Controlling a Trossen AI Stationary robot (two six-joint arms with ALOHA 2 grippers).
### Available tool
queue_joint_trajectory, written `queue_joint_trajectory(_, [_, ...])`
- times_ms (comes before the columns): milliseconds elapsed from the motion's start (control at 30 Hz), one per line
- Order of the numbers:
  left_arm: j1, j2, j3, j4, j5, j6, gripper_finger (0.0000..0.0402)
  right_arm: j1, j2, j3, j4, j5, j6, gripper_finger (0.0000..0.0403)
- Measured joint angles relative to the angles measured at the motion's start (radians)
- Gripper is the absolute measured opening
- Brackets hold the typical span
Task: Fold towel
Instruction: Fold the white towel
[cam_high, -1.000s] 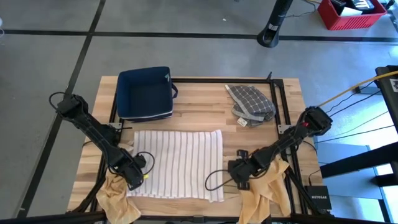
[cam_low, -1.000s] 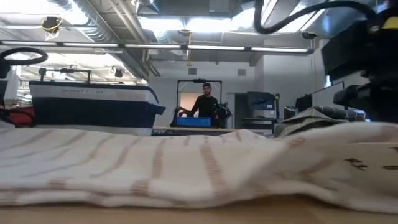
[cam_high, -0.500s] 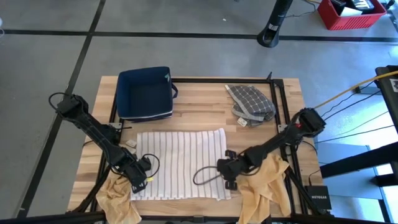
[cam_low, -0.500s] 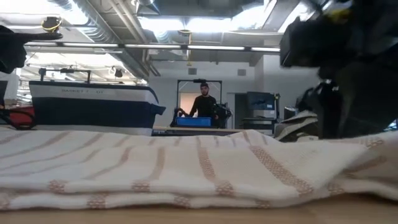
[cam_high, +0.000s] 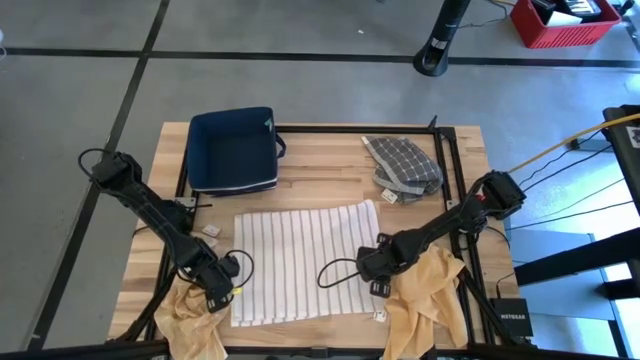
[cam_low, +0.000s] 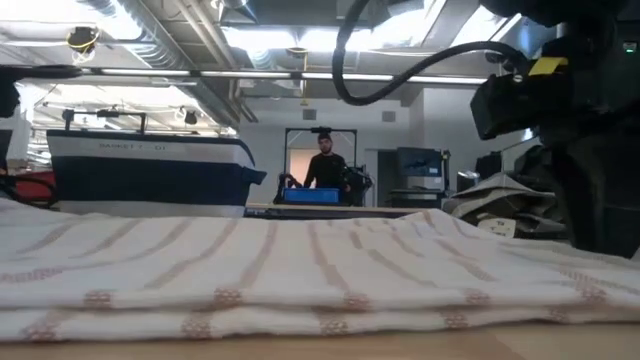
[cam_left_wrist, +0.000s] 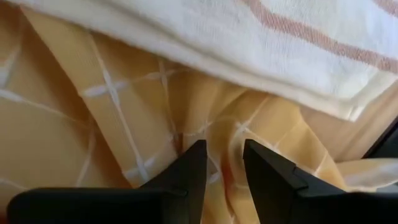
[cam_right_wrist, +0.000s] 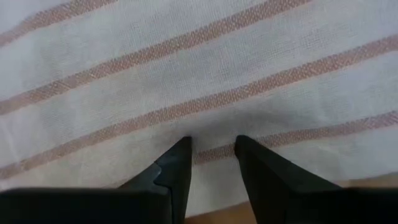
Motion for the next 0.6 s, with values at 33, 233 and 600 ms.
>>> queue_joint_trajectory(33, [0.001,0.0,0.0,0.0,0.0,0.003,0.01,0.0,0.001,0.009,-0.001,0.003,0.0,0.0136])
queue_joint_trajectory(233, [0.006,-0.034,0.053,-0.005,-0.019,0.027,0.01,-0.001,-0.011,0.088,-0.041,0.008,-0.045,0.0136])
queue_joint_trajectory(600, [0.026,-0.044,0.062,0.002,-0.459,0.182,0.01,0.035,-0.049,0.102,0.026,0.317,-0.2,0.0136])
